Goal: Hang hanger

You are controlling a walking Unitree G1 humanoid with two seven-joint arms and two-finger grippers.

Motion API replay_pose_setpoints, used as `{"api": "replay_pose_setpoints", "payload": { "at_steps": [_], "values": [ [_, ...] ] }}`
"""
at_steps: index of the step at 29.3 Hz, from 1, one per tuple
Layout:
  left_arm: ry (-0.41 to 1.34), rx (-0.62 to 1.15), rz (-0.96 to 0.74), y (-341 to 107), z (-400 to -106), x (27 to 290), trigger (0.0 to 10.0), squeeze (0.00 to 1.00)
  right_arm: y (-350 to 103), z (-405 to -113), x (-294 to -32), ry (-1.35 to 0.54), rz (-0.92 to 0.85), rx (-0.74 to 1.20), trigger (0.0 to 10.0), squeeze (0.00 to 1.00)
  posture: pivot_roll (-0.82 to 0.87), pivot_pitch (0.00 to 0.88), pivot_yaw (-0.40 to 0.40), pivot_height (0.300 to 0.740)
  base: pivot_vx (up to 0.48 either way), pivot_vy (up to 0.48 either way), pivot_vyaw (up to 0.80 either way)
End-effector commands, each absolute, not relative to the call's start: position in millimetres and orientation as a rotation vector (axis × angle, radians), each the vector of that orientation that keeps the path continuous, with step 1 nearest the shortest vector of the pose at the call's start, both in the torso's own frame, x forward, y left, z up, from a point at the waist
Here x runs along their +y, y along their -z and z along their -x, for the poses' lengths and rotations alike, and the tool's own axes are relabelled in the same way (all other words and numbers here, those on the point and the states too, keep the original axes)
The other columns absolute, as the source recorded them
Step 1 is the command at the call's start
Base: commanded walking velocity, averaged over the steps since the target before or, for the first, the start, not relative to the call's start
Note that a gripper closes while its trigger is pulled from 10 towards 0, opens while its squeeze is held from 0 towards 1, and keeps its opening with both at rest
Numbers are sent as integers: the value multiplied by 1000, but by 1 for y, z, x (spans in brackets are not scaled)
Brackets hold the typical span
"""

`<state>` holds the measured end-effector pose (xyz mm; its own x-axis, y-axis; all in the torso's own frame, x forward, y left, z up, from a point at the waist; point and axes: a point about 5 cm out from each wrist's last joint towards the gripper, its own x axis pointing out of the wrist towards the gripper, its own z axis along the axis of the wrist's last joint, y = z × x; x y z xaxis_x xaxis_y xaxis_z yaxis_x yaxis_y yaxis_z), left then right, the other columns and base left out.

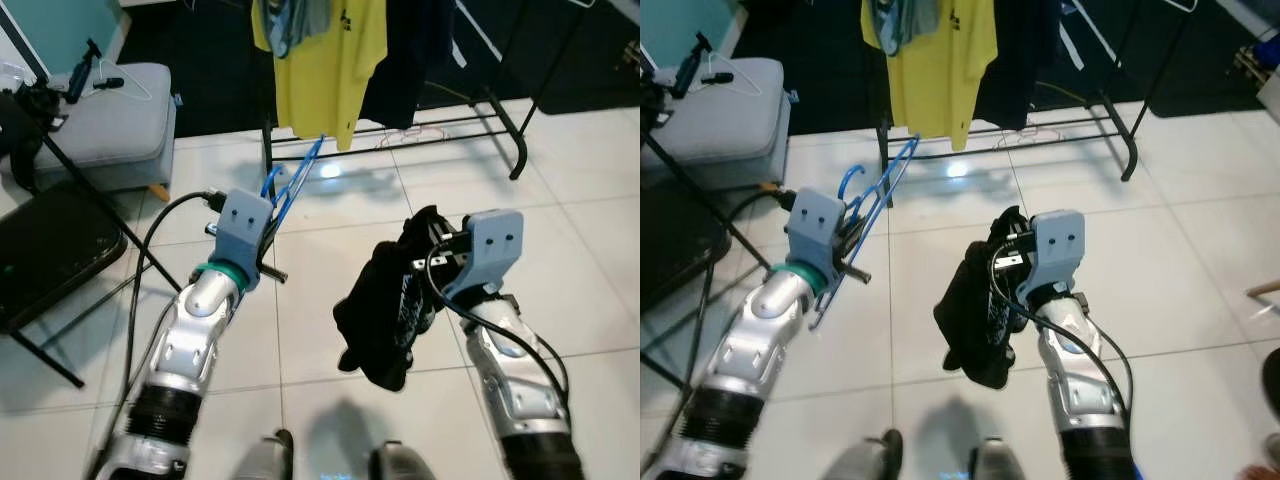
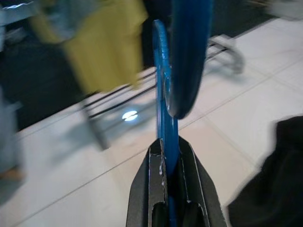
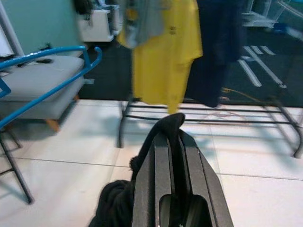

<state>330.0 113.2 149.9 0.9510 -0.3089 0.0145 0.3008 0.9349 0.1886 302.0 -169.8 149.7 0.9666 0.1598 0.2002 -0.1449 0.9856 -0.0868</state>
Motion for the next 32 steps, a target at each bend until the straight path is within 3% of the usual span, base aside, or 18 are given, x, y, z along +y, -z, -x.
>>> {"api": "replay_pose_setpoints", "payload": {
  "at_steps": [1,20,25,29,32],
  "values": [
    [304,-12,-199,-144,-329,117,10000,0,-155,-301,-168,-158,59,-240,10000,0,-106,65,101,740,0,0,0],
    [305,-6,-204,-142,-330,116,10000,0,-156,-301,-167,-165,66,-242,10000,0,-109,57,99,740,0,0,0],
    [303,-27,-138,-149,-329,118,10000,0,-160,-302,-163,-195,96,-258,10000,0,-109,58,99,740,0,0,0],
    [395,-103,-139,-175,-326,123,10000,0,-177,-304,-161,-260,177,-305,10000,0,-104,59,95,740,0,0,0],
    [514,-144,-261,-191,-322,137,10000,0,-190,-303,-163,-396,273,-302,10000,0,-97,60,91,740,0,0,0]
  ]
}}
